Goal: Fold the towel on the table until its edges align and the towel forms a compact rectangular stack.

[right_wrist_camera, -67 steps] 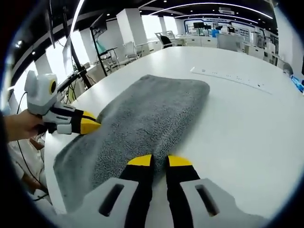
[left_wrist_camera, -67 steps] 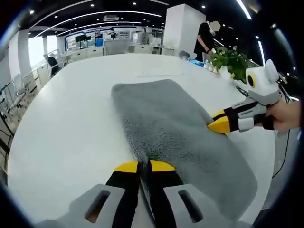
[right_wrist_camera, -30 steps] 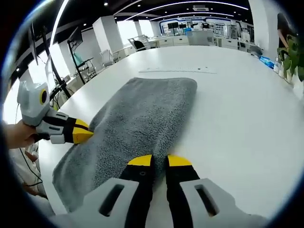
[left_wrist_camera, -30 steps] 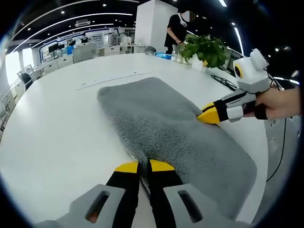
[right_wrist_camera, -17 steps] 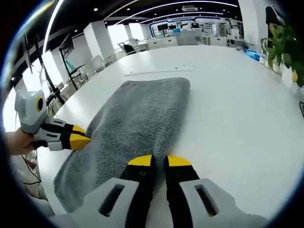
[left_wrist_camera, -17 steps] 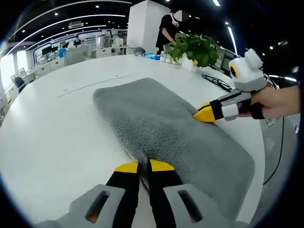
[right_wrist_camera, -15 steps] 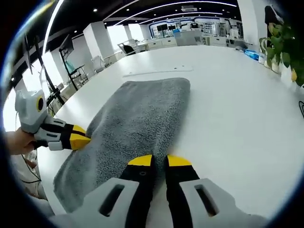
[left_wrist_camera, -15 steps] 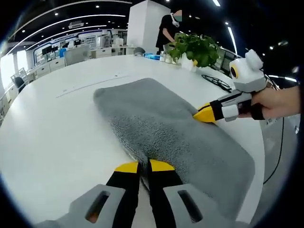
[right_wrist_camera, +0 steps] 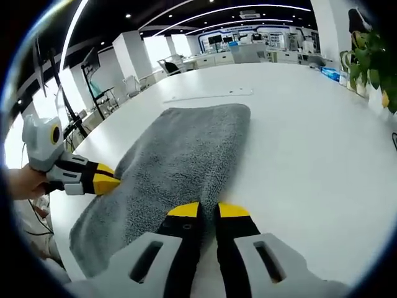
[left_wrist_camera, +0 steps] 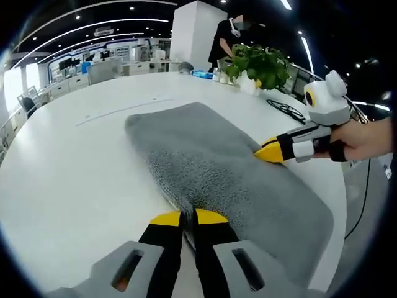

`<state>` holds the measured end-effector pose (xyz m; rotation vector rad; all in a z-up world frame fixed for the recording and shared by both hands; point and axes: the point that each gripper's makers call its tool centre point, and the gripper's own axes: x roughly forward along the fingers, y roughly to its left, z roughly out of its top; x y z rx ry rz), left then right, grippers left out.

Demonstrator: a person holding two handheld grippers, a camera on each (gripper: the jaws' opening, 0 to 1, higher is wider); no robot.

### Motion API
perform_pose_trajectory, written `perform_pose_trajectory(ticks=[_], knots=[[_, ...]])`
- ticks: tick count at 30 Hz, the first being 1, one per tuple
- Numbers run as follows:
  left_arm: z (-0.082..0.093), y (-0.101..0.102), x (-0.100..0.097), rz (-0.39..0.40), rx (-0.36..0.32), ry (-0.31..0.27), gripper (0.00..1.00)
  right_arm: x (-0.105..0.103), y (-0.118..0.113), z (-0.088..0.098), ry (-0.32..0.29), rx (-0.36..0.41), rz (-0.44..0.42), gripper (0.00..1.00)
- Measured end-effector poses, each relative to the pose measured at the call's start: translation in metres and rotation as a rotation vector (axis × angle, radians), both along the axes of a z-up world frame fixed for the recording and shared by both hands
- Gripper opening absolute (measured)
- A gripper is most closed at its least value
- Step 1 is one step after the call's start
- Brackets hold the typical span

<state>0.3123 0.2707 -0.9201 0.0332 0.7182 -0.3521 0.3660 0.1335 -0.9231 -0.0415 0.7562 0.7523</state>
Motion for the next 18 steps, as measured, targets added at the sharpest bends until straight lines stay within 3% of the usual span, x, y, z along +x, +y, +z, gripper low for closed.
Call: perform_pose_trajectory(ticks=[18], knots=[[0.0001,0.0007,-0.0005,0.046,-0.007,-0.004,0.06,-0.0007,0.0004,0.0004,0.012,0.007,0.028,0.06]])
